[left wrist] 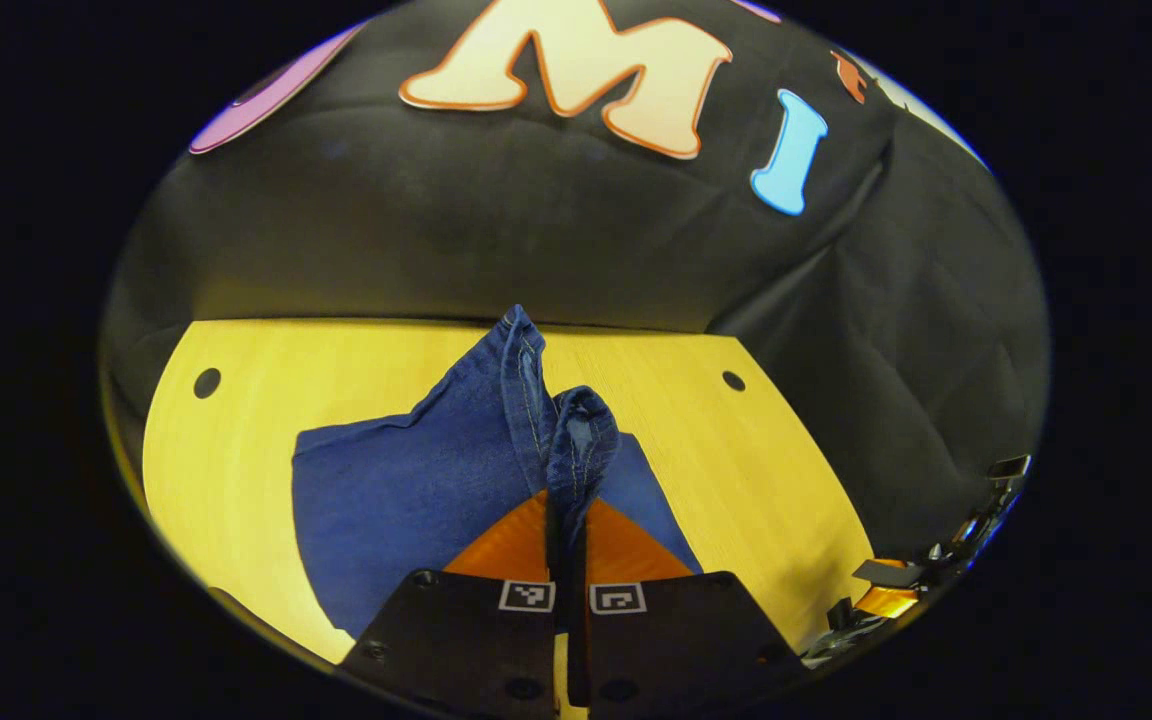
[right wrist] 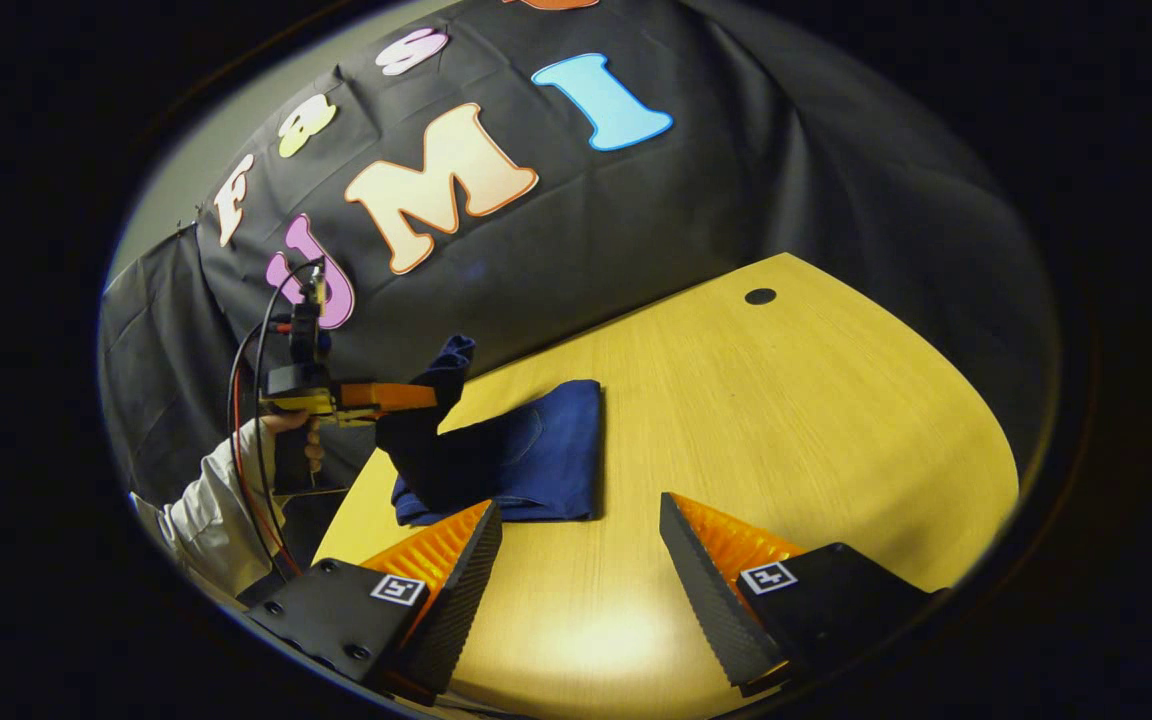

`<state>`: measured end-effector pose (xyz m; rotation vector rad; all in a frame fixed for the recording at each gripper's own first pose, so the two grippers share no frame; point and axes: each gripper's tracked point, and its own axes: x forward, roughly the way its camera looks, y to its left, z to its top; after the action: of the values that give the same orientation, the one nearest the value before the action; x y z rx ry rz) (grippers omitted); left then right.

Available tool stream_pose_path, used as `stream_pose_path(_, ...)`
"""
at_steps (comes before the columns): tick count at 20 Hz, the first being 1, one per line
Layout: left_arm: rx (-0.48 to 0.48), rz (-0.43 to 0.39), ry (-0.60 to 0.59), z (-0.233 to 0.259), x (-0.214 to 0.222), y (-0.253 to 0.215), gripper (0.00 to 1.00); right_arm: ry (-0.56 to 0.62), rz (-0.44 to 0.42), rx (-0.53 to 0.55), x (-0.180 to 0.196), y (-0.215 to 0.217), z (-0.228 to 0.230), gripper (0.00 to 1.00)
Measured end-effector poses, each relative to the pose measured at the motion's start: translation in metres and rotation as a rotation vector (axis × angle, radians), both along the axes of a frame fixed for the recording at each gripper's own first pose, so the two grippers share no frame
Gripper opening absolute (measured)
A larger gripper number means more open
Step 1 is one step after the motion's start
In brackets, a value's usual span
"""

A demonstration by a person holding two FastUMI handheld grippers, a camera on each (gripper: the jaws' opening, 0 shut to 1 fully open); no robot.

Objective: Grasp the waist and the cuffs of the jeans and fold them to make the two legs overlap; first hold the waist and fold one-third of the jeans toward the cuffs, then hold the cuffs and fold the remaining one-third in the same direction to finish folding.

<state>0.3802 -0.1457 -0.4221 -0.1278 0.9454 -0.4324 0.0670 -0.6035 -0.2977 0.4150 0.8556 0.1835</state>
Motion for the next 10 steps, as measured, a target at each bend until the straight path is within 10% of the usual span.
stream_pose_path(7, 0.114, 0.012, 0.014, -0.071, -0.021, -0.034, 0.00, -0.021, 0.048, 0.020, 0.005, -0.010, 0.009, 0.98)
stream_pose_path(9, 0.087, 0.078, -0.082, -0.046, -0.017, -0.038, 0.07, -0.031, 0.071, 0.025, 0.007, -0.005, 0.015, 0.98)
stream_pose_path(10, 0.045, 0.094, -0.162, -0.026, -0.012, -0.046, 0.30, -0.067, 0.079, 0.026, 0.013, -0.002, 0.025, 0.98)
